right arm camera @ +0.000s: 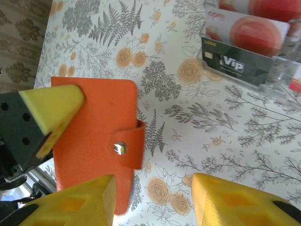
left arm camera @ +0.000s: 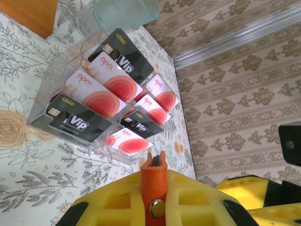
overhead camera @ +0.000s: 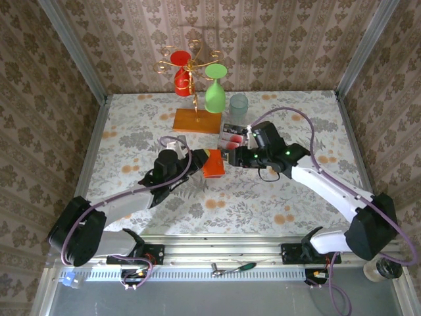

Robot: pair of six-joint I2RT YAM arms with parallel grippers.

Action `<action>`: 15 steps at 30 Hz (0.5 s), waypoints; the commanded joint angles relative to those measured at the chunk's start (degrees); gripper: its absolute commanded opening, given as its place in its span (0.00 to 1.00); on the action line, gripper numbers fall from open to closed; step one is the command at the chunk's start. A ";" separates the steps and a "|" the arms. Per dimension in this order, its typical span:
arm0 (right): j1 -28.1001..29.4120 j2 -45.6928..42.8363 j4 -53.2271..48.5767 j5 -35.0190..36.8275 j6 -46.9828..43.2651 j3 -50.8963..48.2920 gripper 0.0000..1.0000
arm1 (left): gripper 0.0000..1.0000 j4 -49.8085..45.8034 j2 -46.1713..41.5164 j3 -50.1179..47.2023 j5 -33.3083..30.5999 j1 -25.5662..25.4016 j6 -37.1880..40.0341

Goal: Put the credit cards into the card holder
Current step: Pass the card holder, then open the button on the card holder.

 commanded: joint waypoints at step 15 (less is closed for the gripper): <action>6.98 11.74 -2.10 12.55 -2.88 5.16 0.43 | 0.00 1.10 0.55 2.55 -3.49 -2.06 0.49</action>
